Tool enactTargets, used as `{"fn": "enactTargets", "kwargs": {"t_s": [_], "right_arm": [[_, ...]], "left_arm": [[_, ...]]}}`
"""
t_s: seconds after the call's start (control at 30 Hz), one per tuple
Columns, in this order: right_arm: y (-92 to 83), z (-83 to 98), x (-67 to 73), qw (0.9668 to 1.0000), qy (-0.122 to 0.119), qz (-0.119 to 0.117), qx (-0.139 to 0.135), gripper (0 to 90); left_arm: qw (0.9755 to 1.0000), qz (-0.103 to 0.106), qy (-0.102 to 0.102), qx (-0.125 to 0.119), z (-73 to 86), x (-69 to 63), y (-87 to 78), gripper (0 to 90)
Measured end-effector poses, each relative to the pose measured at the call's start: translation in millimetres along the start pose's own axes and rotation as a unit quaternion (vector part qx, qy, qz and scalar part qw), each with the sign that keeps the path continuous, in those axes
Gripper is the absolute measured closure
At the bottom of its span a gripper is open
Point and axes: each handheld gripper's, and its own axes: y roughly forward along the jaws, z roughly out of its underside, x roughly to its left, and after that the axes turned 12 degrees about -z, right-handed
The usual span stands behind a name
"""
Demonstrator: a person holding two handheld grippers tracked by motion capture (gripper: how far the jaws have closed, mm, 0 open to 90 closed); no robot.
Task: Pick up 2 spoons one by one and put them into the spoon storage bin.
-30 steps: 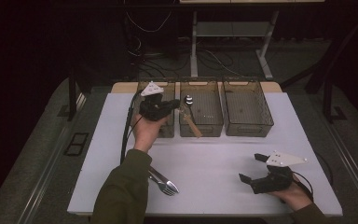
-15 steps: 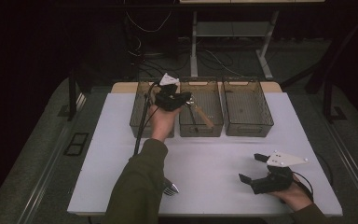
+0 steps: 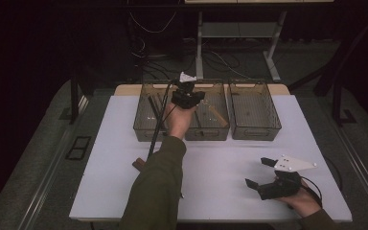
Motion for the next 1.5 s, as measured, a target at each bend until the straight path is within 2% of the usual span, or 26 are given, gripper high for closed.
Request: {"fn": "enactTargets", "kwargs": {"t_s": [0.2, 0.27, 0.37, 0.5, 0.53, 0.6, 0.63, 0.77, 0.9, 0.93, 0.97, 1.1, 1.2, 1.33, 1.43, 1.5], "right_arm": [[-0.5, -0.1, -0.3, 1.0, 0.002, -0.003, -0.001, 3.1], [-0.6, -0.4, -0.3, 1.0, 0.0, -0.004, 0.0, 3.1], [-0.4, -0.5, 0.0, 1.0, -0.002, -0.004, 0.0, 3.1], [-0.4, -0.5, -0.4, 1.0, -0.002, -0.005, 0.001, 3.1], [-0.4, -0.5, -0.4, 1.0, -0.002, -0.005, 0.0, 3.1], [-0.5, -0.5, -0.2, 1.0, -0.003, -0.005, 0.0, 3.1], [-0.5, -0.5, -0.1, 1.0, -0.004, -0.005, 0.0, 3.1], [0.0, -0.5, -0.3, 1.0, -0.004, -0.005, 0.002, 3.1], [0.3, -0.1, -0.4, 1.0, -0.004, -0.004, 0.001, 3.1], [0.4, -0.1, -0.8, 1.0, -0.004, -0.003, 0.001, 3.1], [0.5, 0.1, -1.1, 1.0, -0.003, -0.003, 0.001, 3.1], [0.4, 0.4, -1.9, 1.0, 0.0, -0.002, 0.002, 3.1], [0.7, 0.6, -2.0, 1.0, 0.001, -0.001, 0.003, 3.1], [1.1, 1.0, -2.3, 1.0, 0.0, 0.0, 0.007, 3.1], [1.2, 1.2, -2.1, 1.0, 0.003, 0.001, 0.008, 3.1], [1.2, 1.4, -2.3, 1.0, 0.004, 0.001, 0.008, 3.1]], "left_arm": [[0.9996, -0.023, 0.009, 0.017, 4.3, -0.1, 11.2, 87.8], [0.9989, -0.028, 0.022, 0.03, 7.5, -1.4, 14.7, 87.8], [0.9984, -0.028, 0.027, 0.042, 13.7, -4.7, 21.4, 87.7], [0.9977, -0.031, 0.016, 0.057, 17.8, -5.1, 26.9, 87.2], [0.9978, -0.03, 0.015, 0.058, 18.1, -3.7, 27.2, 84.8], [0.9978, -0.03, 0.012, 0.058, 18.1, -2.4, 26.6, 72.1], [0.9978, -0.028, 0.018, 0.057, 17.9, -1.9, 25.6, 69.9], [0.998, -0.014, 0.031, 0.053, 16.5, -2.6, 21.8, 63.0], [0.9975, 0.002, 0.052, 0.048, 14.0, -3.9, 12.7, 54.7], [0.9978, 0.007, 0.05, 0.042, 14.0, -5.0, 10.4, 53.0], [0.9971, 0.013, 0.061, 0.045, 13.8, -4.2, 7.1, 50.8], [0.9967, 0.035, 0.061, 0.041, 17.1, -5.5, -4.0, 43.0], [0.9951, 0.052, 0.074, 0.04, 20.1, -3.6, -13.9, 39.3], [0.9938, 0.071, 0.081, 0.028, 25.3, -3.0, -28.2, 35.5], [0.9919, 0.079, 0.094, 0.032, 30.0, -2.3, -38.8, 31.3], [0.9916, 0.086, 0.093, 0.027, 34.0, -1.2, -45.0, 28.8]]}}
